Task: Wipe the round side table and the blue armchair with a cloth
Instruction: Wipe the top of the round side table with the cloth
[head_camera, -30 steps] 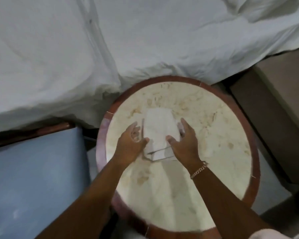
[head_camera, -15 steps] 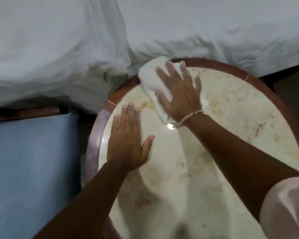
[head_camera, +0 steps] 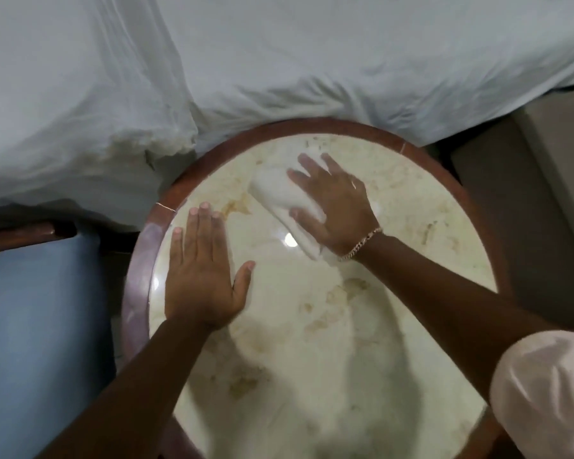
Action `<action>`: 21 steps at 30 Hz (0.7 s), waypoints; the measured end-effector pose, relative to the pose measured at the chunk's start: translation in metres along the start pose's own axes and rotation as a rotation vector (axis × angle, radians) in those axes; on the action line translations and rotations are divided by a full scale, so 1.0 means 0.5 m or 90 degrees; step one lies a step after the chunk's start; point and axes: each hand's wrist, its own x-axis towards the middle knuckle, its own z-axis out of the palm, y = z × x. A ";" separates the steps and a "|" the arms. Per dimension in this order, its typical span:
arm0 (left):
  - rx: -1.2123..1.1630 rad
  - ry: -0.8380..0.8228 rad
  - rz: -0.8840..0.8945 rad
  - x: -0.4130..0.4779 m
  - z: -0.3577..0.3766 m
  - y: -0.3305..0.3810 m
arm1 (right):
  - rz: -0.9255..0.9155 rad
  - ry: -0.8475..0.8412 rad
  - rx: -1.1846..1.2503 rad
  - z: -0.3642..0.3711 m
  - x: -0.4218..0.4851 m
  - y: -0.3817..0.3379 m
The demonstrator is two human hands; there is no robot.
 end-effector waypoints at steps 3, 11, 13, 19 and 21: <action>0.023 0.005 0.009 0.001 0.000 0.001 | 0.419 0.190 0.114 -0.002 -0.069 0.052; -0.013 0.003 0.053 -0.015 0.003 0.009 | 0.504 0.221 0.032 0.034 -0.282 -0.004; -0.022 -0.015 0.077 -0.047 -0.001 0.006 | 0.448 0.194 -0.029 0.040 -0.352 -0.057; -0.094 -0.123 0.095 -0.105 -0.026 0.010 | 0.655 0.250 -0.023 0.088 -0.565 -0.152; -0.157 -0.165 0.089 -0.132 -0.039 0.015 | 0.559 0.162 -0.054 0.117 -0.624 -0.260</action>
